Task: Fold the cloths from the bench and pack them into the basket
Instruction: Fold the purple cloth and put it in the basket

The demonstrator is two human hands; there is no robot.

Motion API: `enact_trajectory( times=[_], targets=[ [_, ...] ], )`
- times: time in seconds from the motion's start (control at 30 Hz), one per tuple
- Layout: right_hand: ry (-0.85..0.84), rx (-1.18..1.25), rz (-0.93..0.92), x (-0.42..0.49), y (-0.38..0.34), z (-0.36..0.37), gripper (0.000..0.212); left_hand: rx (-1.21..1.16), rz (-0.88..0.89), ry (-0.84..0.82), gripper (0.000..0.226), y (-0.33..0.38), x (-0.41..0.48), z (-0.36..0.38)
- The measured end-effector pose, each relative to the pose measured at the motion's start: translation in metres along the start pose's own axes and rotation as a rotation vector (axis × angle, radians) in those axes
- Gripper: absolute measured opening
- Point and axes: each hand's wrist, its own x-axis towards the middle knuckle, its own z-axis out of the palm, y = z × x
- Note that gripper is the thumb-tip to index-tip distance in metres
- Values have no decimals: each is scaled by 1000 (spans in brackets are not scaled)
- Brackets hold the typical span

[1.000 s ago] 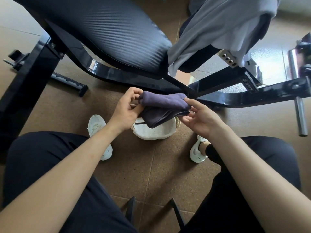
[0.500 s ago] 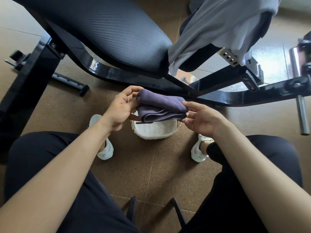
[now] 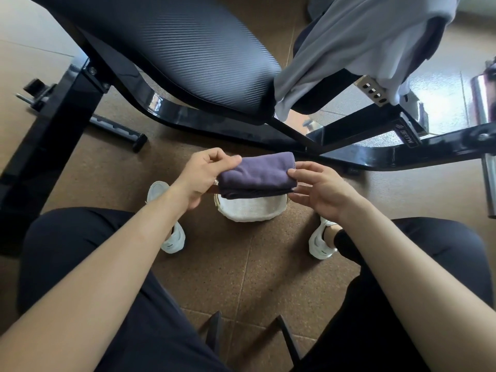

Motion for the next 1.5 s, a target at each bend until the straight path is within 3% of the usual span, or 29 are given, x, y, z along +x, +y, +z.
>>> enact_trajectory(
  times=[0.1, 0.33, 0.43, 0.57, 0.8, 0.97, 1.13, 1.3, 1.5],
  targets=[
    [8, -5, -20, 3, 2, -2, 24, 76, 48, -36, 14, -2, 0, -4],
    [29, -169, -137, 9, 2, -1, 41, 285, 115, -261, 40, 3, -5, -13],
    [48, -235, -133, 12, 2, -1, 35, 322, 139, -298, 38, 4, -6, -16],
    [8, -71, -90, 14, 3, 2, 34, 274, 159, -279, 31, 4, -7, -17],
    [-70, -562, -239, 19, -1, -4, 51, 314, 158, -267, 31, 3, -4, -17],
    [-141, -487, -271, 23, -2, -10, 45, 285, 151, -252, 33, 1, -2, -18],
    [-197, -477, -363, 13, -7, -5, 56, 258, 150, -207, 33, -2, -2, -20],
    [-270, -610, -435, 7, -11, -3, 32, 141, 106, -148, 37, -8, 0, -23],
    [-216, -595, -319, 38, 10, -1, 28, 189, 59, -88, 37, -35, 10, -19]
  ],
)
